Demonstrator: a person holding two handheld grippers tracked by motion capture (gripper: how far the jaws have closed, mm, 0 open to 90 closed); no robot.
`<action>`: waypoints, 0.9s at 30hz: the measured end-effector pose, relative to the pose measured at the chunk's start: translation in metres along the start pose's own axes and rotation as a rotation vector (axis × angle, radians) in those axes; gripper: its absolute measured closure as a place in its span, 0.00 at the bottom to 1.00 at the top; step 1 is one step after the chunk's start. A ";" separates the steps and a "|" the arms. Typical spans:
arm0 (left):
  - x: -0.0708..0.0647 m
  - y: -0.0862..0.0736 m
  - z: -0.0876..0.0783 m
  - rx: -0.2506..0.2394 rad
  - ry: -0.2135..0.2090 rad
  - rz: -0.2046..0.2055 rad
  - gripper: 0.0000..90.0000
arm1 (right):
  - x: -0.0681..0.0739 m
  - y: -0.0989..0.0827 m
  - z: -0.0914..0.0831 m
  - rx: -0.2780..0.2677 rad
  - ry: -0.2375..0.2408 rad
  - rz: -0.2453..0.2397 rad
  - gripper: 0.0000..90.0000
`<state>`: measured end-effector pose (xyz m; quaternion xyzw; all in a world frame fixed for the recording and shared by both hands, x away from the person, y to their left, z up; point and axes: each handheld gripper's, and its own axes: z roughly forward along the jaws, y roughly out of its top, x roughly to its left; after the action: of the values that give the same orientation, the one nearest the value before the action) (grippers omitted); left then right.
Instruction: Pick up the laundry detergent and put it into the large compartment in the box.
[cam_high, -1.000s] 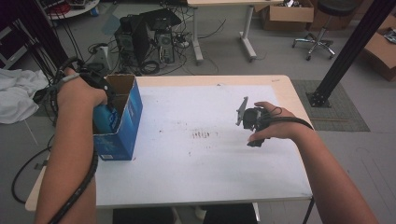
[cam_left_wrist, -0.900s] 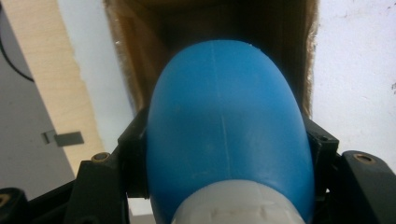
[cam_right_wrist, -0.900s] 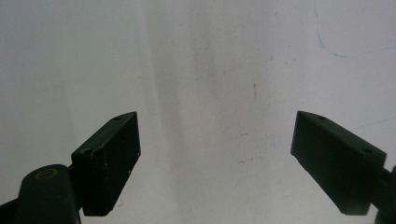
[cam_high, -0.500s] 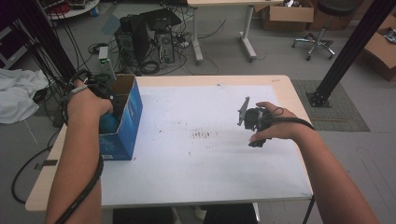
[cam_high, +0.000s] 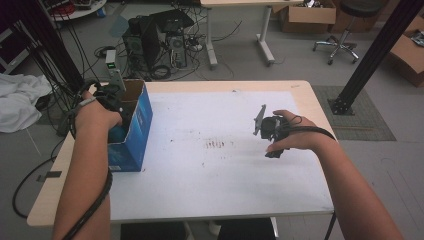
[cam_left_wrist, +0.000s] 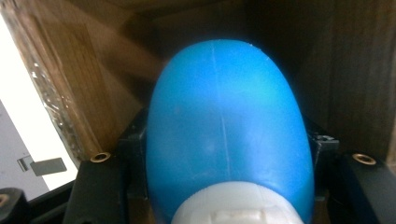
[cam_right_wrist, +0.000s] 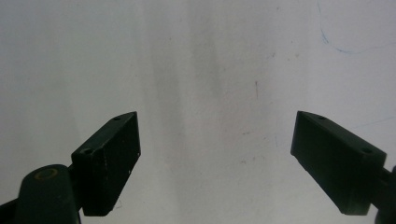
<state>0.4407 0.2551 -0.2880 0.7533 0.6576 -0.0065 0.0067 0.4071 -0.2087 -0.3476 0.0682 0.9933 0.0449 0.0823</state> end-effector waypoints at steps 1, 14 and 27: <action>0.001 -0.001 0.000 0.000 -0.004 -0.002 0.42 | 0.000 0.000 0.000 -0.001 0.000 -0.001 0.18; 0.002 -0.002 0.000 0.006 -0.007 -0.018 0.42 | 0.002 -0.001 0.000 0.002 -0.001 0.002 0.18; 0.002 -0.005 0.000 -0.002 -0.004 -0.013 0.41 | 0.002 0.000 0.000 0.013 -0.004 0.000 0.18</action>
<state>0.4358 0.2574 -0.2883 0.7489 0.6626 -0.0074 0.0088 0.4054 -0.2088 -0.3480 0.0687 0.9934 0.0383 0.0837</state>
